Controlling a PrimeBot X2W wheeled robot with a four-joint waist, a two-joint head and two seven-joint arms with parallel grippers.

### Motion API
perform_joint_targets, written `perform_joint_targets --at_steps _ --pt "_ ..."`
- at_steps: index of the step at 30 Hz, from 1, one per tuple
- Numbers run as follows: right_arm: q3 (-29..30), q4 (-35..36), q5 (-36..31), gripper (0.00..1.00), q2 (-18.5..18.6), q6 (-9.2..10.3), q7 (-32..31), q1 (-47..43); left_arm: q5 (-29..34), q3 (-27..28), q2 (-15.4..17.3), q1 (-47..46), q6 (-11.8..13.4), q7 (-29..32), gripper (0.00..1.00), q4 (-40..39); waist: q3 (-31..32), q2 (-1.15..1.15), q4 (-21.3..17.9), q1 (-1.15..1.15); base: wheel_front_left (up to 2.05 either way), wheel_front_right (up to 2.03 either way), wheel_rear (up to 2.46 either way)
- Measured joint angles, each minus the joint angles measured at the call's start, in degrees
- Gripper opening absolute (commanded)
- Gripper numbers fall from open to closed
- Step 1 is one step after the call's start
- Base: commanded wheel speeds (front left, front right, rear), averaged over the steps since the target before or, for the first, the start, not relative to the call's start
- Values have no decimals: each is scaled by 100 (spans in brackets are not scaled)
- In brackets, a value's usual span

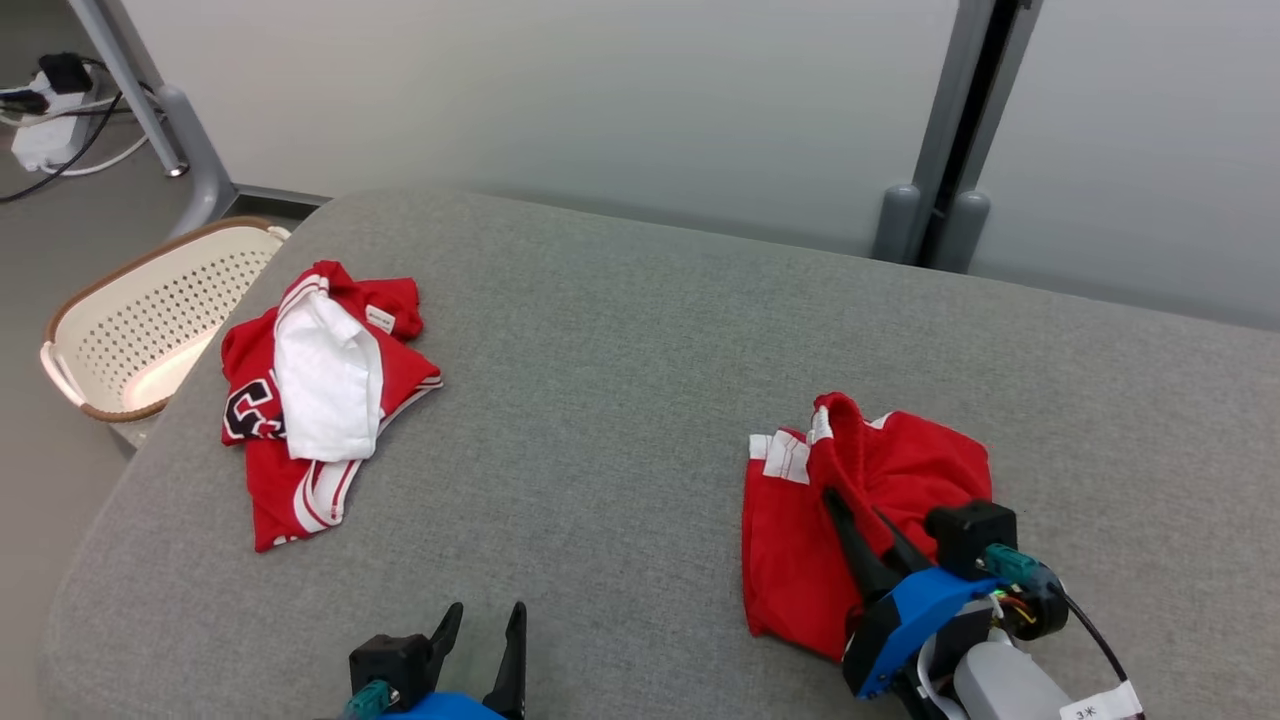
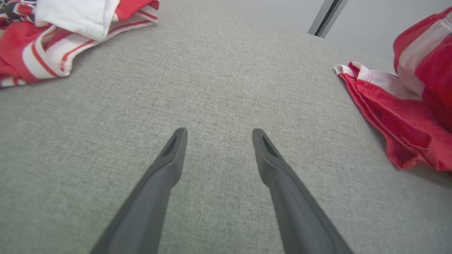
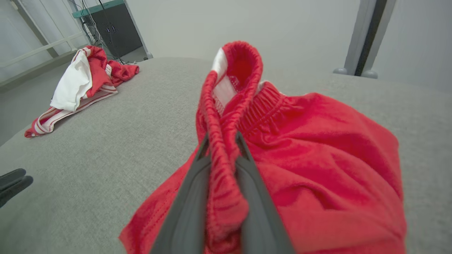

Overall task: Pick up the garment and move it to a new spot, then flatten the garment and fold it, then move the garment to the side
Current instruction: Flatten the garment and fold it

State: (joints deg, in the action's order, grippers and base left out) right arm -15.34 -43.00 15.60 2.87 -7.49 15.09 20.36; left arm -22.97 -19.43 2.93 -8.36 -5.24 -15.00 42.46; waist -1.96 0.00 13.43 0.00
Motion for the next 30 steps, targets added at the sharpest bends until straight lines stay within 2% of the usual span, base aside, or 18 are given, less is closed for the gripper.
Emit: perform_joint_targets --at_steps 1,2,7,9,21,30 --pt "-107 -66 21 49 -5 0 -3 47 -3 1 -1 -1 4 0 100 1 -19 0 52 0 0 0 0" --pt "-232 -107 100 100 -3 0 -9 75 -11 -3 0 -2 9 0 100 5 -39 0 98 0 0 0 0" --pt "-859 -92 605 100 -16 0 -8 184 53 40 1 -2 41 0 100 -19 -89 0 92 0 0 0 0" --pt "-822 -2 630 100 -11 0 -8 180 148 78 1 -2 51 0 100 -78 -72 0 -1 0 0 0 0" --pt "1003 727 -586 100 2 0 -4 -645 1074 433 119 280 82 0 100 -976 158 0 -734 0 0 0 0" --pt "1580 880 -732 100 0 0 -5 -1428 1290 620 21 843 141 -1 100 -1407 362 0 -953 0 0 0 0"
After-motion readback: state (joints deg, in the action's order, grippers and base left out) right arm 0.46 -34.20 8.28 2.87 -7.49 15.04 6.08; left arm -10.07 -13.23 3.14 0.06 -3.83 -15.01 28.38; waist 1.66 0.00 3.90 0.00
